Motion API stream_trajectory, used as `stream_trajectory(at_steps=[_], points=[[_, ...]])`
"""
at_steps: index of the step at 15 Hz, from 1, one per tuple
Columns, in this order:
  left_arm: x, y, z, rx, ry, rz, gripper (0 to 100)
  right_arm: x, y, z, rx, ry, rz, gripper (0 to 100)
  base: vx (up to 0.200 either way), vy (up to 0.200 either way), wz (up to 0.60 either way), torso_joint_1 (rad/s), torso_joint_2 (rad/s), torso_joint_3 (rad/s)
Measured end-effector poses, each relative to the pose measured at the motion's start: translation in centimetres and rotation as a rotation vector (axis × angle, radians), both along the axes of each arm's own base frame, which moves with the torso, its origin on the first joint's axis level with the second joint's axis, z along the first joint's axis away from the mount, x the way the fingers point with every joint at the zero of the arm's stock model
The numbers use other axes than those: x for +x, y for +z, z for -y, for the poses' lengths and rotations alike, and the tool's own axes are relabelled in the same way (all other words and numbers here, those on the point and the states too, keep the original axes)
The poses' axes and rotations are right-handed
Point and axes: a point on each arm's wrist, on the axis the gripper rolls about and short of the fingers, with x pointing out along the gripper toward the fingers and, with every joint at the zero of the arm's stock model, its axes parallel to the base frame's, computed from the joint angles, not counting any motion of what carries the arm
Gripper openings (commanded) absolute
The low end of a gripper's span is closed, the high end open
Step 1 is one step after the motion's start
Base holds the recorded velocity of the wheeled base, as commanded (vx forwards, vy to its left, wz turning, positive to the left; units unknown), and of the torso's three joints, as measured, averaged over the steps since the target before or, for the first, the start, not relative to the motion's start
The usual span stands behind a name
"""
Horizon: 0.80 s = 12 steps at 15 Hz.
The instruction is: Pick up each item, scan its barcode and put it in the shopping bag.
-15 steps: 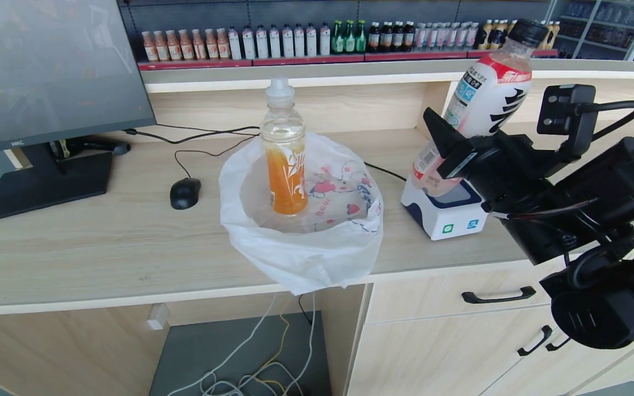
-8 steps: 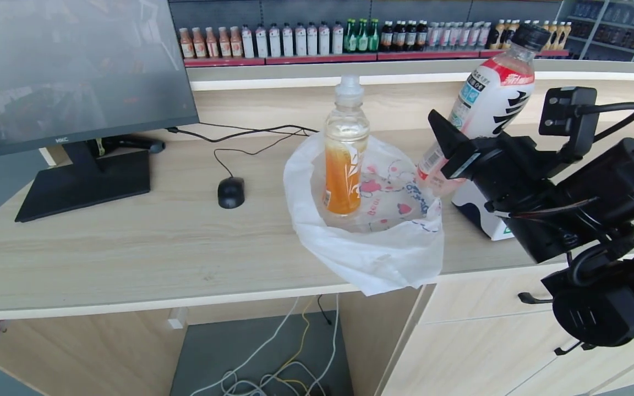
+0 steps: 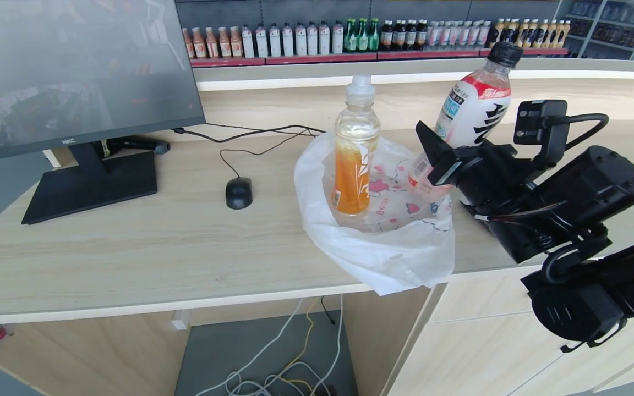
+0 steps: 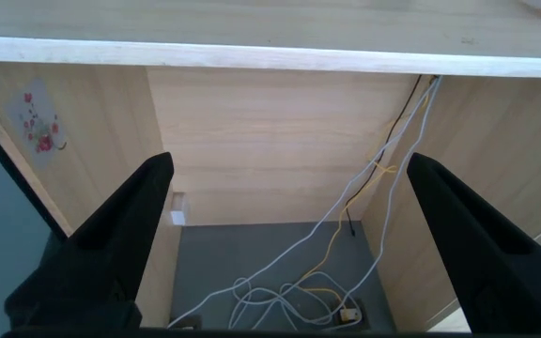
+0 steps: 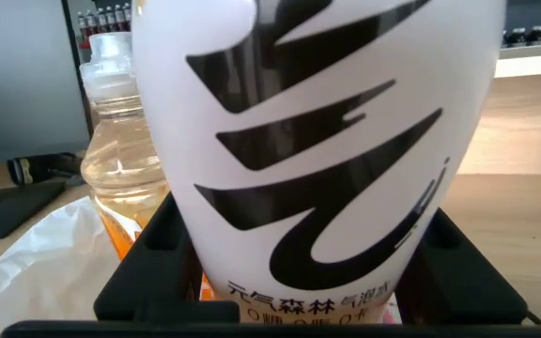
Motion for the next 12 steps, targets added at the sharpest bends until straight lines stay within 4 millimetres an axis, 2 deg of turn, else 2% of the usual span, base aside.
stream_trajectory(at_steps=[3, 12], points=[[0.0, 0.0, 0.0, 0.000, 0.000, 0.000, 100, 0.6, -1.2, -1.0, -0.024, 0.016, -0.029, 0, 0.000, 0.000, 0.00, 0.000, 0.00, 0.000], [0.0, 0.0, 0.0, 0.001, 0.000, 0.000, 100, 3.0, -3.4, -1.9, -0.038, 0.009, -0.062, 0, 0.000, 0.000, 0.00, 0.000, 0.00, 0.000]])
